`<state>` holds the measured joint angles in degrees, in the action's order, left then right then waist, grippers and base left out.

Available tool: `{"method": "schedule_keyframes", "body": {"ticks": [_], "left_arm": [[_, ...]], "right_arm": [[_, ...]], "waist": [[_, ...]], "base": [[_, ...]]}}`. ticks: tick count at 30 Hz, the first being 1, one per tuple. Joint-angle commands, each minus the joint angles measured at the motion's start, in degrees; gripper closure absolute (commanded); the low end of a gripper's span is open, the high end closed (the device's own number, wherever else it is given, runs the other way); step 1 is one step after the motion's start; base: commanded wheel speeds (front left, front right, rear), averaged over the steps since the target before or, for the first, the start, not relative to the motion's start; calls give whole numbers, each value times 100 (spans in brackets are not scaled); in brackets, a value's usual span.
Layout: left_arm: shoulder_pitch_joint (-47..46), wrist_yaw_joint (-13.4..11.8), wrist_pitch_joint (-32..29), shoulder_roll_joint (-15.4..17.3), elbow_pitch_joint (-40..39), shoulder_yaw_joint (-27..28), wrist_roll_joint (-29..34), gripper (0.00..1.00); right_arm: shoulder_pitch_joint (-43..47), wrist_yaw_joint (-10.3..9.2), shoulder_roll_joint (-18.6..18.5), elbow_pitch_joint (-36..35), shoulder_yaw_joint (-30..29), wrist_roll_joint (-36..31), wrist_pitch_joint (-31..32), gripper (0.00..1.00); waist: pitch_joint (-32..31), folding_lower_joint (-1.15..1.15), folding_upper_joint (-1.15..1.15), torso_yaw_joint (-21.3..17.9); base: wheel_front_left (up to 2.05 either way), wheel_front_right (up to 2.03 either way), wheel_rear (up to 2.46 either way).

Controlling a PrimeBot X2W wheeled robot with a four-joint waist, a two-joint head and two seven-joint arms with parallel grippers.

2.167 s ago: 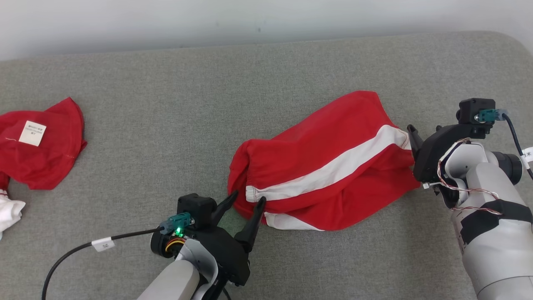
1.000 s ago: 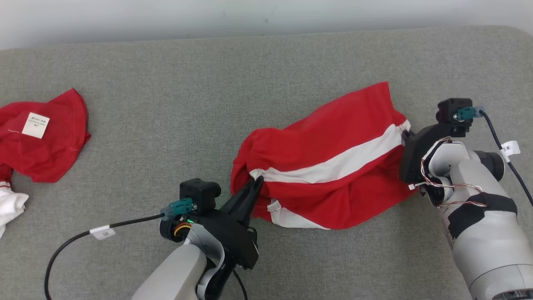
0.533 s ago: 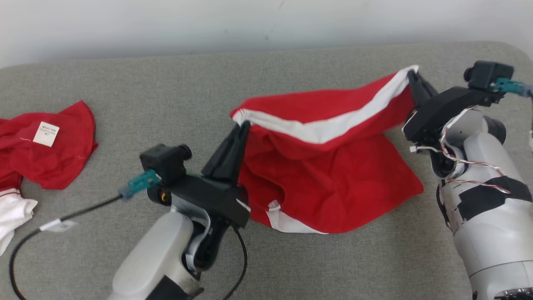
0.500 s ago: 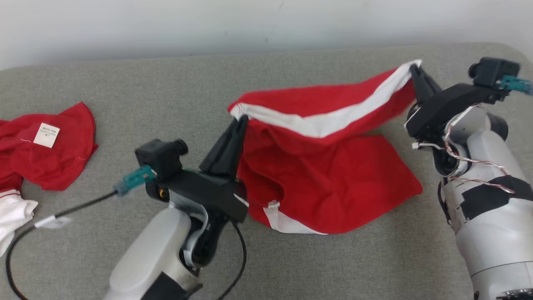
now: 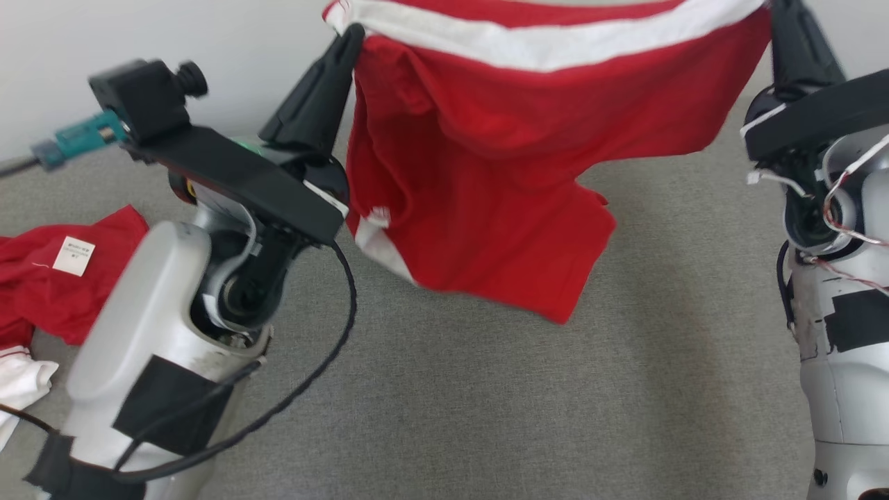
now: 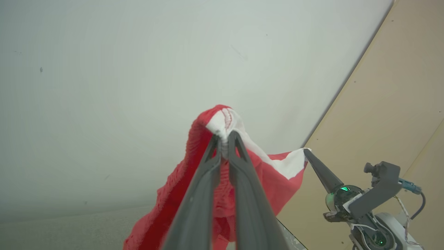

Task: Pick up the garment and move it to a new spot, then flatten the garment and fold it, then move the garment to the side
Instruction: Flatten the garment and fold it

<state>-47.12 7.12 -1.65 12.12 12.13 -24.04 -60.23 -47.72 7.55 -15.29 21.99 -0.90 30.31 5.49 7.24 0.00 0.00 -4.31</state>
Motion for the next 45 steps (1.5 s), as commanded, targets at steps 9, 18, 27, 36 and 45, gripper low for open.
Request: {"method": "schedule_keyframes", "body": {"ticks": [9,18,27,36,45], "left_arm": [[-114,-174,-757,199,-536,273,-767,100],[93,-430,-935,220,-586,468,-1134,100],[-457,-498,-774,236,-64,435,-779,100],[-1255,-315,0,177,649,544,-247,100],[-1690,-107,1316,30,1132,634,284,100]], "right_arm": [[116,-13,113,-1018,-173,-320,90,100],[307,-13,242,-1312,-353,-515,291,100],[-213,-13,413,-953,-253,-712,389,100],[-1384,-13,482,22,-18,-1115,-448,100],[-2216,-13,433,656,100,-1772,-1810,100]], "waist": [[-139,0,0,-139],[-72,0,0,-207],[334,0,0,-302],[841,0,0,-416],[1157,0,0,-393]], "base": [[0,0,0],[0,0,0],[0,0,0],[0,0,0],[0,0,0]]}}
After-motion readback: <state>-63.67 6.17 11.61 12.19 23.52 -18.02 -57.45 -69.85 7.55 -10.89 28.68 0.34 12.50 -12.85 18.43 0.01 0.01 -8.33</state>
